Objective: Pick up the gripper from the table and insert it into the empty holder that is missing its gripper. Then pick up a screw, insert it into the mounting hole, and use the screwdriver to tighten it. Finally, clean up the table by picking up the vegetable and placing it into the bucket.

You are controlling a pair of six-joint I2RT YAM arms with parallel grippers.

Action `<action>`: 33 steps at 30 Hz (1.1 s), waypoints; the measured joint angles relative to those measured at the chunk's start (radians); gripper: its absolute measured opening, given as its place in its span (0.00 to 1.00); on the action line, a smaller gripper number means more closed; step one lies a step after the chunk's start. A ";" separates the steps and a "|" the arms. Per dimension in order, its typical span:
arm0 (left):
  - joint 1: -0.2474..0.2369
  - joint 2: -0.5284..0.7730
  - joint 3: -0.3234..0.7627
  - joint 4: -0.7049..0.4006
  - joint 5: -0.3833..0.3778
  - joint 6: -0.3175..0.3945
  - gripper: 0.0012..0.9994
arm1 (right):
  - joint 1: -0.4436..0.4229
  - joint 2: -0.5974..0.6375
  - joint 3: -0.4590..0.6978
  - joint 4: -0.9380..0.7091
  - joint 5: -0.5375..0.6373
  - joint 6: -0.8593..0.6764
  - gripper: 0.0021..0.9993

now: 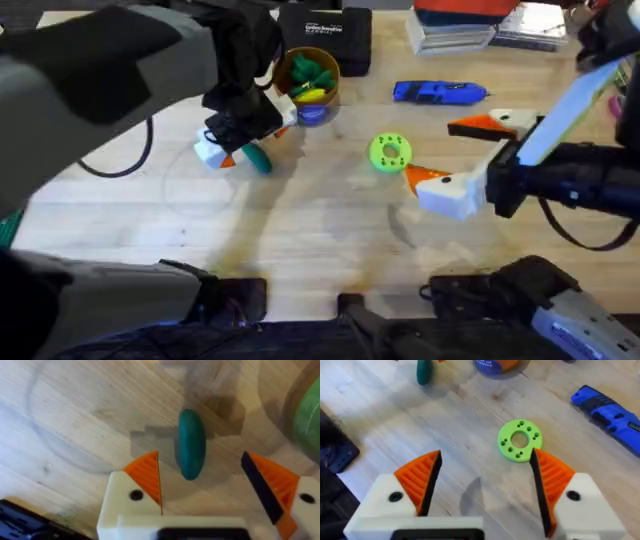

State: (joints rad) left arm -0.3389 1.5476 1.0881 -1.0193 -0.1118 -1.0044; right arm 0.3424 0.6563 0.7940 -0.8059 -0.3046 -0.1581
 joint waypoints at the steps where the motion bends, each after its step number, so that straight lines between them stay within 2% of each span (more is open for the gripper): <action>1: 0.000 0.016 -0.001 0.019 -0.004 -0.003 0.97 | 0.000 0.000 0.000 0.000 0.000 0.000 0.99; 2: 0.000 0.032 -0.002 0.032 -0.007 -0.006 0.91 | 0.000 0.000 0.000 0.000 0.000 -0.002 0.99; 3: 0.000 0.048 -0.003 0.044 -0.010 -0.007 0.78 | 0.000 0.000 0.000 0.000 0.000 -0.003 0.99; 5: 0.000 0.068 -0.004 0.052 -0.014 -0.011 0.59 | 0.000 0.000 0.000 0.000 0.000 -0.003 0.99; 6: 0.000 0.076 -0.005 0.051 -0.016 -0.010 0.54 | 0.000 0.000 0.000 0.000 0.000 -0.003 0.99; 8: 0.002 0.081 -0.007 0.050 -0.016 -0.010 0.50 | 0.000 0.000 0.000 0.000 0.000 -0.003 0.99; 14: 0.005 0.081 -0.011 0.051 -0.017 -0.014 0.52 | 0.000 0.000 0.000 0.000 0.000 -0.003 0.99; 21: 0.005 0.081 -0.066 0.077 -0.017 -0.033 0.51 | 0.000 0.000 0.000 0.000 0.000 -0.006 0.99; 22: 0.005 0.081 -0.069 0.082 -0.016 -0.039 0.43 | 0.000 0.000 0.000 0.000 0.000 -0.006 0.99; 24: 0.006 0.081 -0.069 0.087 -0.018 -0.042 0.14 | 0.000 0.000 0.000 0.000 0.000 -0.006 0.99; 25: 0.007 0.075 -0.066 0.087 -0.020 -0.037 0.04 | 0.000 0.000 0.000 0.000 0.000 -0.006 0.99; 29: 0.007 0.072 -0.056 0.041 -0.005 -0.024 0.02 | 0.000 0.000 0.000 0.000 0.000 -0.006 0.99; 33: 0.007 0.067 0.018 -0.099 0.008 -0.017 0.02 | 0.000 0.000 0.000 0.000 0.000 -0.006 0.99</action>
State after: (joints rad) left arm -0.3321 1.6146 1.1061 -1.1180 -0.1035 -1.0210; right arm 0.3424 0.6563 0.7940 -0.8055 -0.3046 -0.1642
